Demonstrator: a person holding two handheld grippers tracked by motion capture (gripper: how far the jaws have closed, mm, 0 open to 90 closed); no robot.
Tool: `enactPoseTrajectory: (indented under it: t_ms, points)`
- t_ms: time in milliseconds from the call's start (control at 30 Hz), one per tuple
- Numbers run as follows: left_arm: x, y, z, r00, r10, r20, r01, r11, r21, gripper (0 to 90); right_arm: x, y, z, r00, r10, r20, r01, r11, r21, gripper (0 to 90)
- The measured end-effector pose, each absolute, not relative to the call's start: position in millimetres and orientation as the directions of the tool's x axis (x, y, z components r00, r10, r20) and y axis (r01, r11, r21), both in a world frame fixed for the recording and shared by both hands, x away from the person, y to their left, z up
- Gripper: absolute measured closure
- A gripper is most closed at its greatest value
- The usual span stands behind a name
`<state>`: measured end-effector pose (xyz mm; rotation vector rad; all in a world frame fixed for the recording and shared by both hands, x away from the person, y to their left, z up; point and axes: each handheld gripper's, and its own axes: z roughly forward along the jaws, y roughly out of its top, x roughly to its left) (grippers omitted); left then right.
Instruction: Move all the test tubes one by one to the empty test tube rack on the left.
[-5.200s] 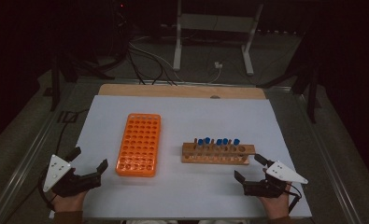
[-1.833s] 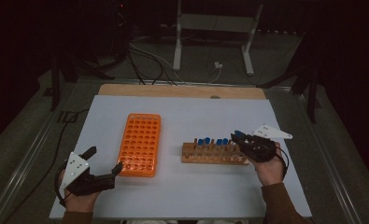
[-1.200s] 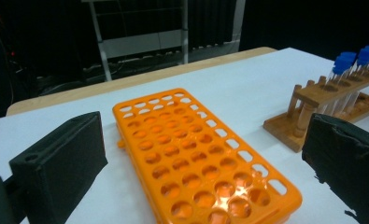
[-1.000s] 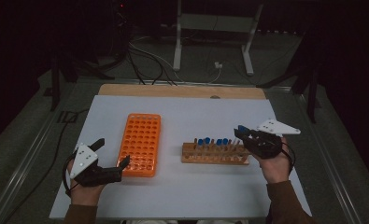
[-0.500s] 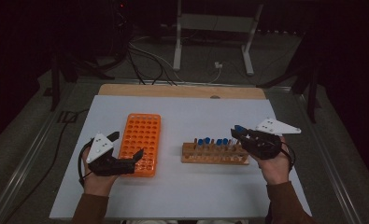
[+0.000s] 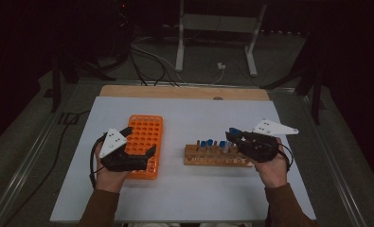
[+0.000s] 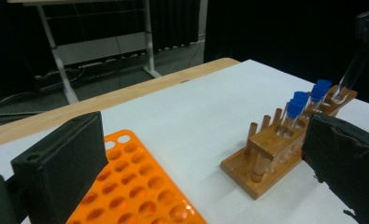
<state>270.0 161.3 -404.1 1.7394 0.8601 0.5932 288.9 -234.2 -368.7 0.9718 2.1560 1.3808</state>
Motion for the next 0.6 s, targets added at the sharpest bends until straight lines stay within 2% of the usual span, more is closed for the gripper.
enactPoseTrajectory:
  t_ms: [600]
  points:
    - [278,126,-403,0.689,0.724,-0.002,0.234,-0.220,0.947,1.1,296,-179,-361,-0.759,0.650,0.036,0.293,0.293,0.910,75.8]
